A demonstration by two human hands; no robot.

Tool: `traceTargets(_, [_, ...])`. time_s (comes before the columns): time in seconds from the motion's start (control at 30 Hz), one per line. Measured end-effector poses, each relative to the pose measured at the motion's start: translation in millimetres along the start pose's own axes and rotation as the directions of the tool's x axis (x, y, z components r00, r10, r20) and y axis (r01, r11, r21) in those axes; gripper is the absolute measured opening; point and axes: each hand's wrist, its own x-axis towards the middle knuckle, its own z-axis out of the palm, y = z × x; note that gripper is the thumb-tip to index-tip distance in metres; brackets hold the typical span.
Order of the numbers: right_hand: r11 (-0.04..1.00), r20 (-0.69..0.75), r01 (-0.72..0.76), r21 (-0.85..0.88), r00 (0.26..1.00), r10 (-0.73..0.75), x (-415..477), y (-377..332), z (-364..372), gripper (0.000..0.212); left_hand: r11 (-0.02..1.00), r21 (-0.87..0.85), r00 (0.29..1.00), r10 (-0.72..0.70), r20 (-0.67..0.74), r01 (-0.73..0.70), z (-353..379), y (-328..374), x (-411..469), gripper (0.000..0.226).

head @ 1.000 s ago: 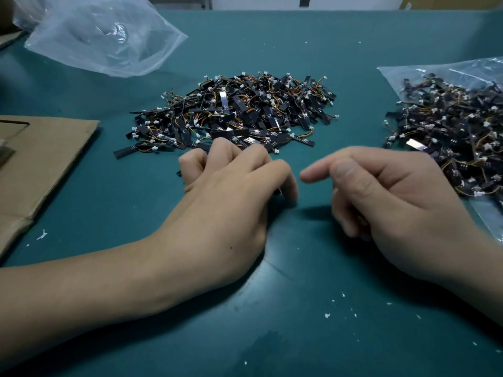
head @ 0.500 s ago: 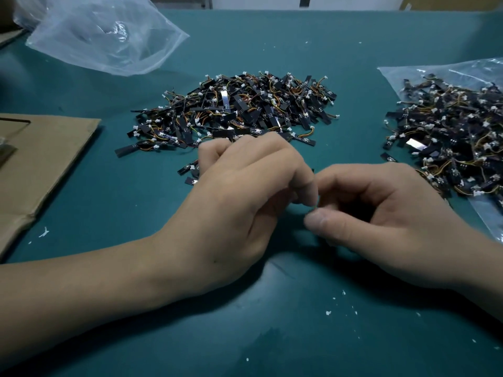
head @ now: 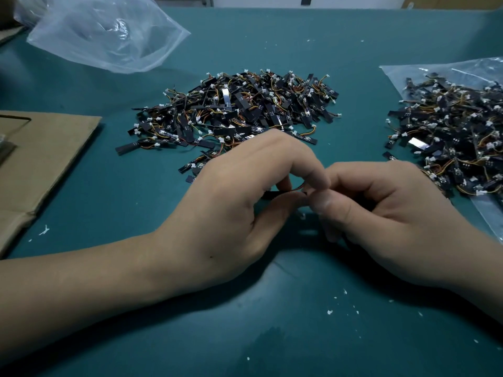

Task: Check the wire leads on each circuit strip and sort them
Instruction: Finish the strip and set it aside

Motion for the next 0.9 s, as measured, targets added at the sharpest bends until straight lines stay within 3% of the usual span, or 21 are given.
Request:
traceTargets(0.13, [1.0, 0.009, 0.018, 0.009, 1.0, -0.018, -1.7, 0.6, -1.2, 0.006, 0.996, -0.035, 0.995, 0.079, -0.062, -0.081, 0.7, -2.1, -2.0, 0.008])
traceTargets(0.27, [0.998, 0.01, 0.05, -0.034, 0.999, -0.05, -2.3, 1.6, -1.9, 0.005, 0.994, -0.038, 0.994, 0.099, -0.052, -0.102, 0.1, 2.3, -1.8, 0.01])
traceTargets(0.47, [0.995, 0.019, 0.032, -0.092, 0.999, -0.03, -2.8, 2.9, -1.6, 0.006, 0.998, -0.013, 0.998, 0.059, 0.015, -0.059, -4.0, 6.1, -4.8, 0.031])
traceTargets(0.63, [0.993, -0.056, 0.012, 0.119, 0.998, -0.005, -2.4, 2.1, -1.4, 0.011, 0.996, -0.062, 0.998, 0.061, -0.013, -0.062, -1.9, 13.2, -3.0, 0.011])
traceTargets(0.7, [0.983, -0.118, 0.023, 0.183, 0.993, -0.001, -2.2, 1.9, -0.6, 0.016, 0.998, -0.057, 0.998, 0.035, -0.06, -0.039, -3.8, 15.5, -1.2, 0.022])
traceTargets(0.77, [0.979, -0.158, 0.031, 0.202, 0.987, 0.002, -2.5, 1.2, -0.1, 0.016, 0.997, -0.069, 0.992, -0.045, -0.121, 0.037, -5.3, 17.4, -0.9, 0.03])
traceTargets(0.9, [0.982, -0.157, 0.041, 0.184, 0.987, -0.012, -4.4, -0.1, 0.3, 0.015, 0.993, -0.049, 0.991, -0.113, -0.078, 0.11, -4.2, 19.1, -1.8, 0.019])
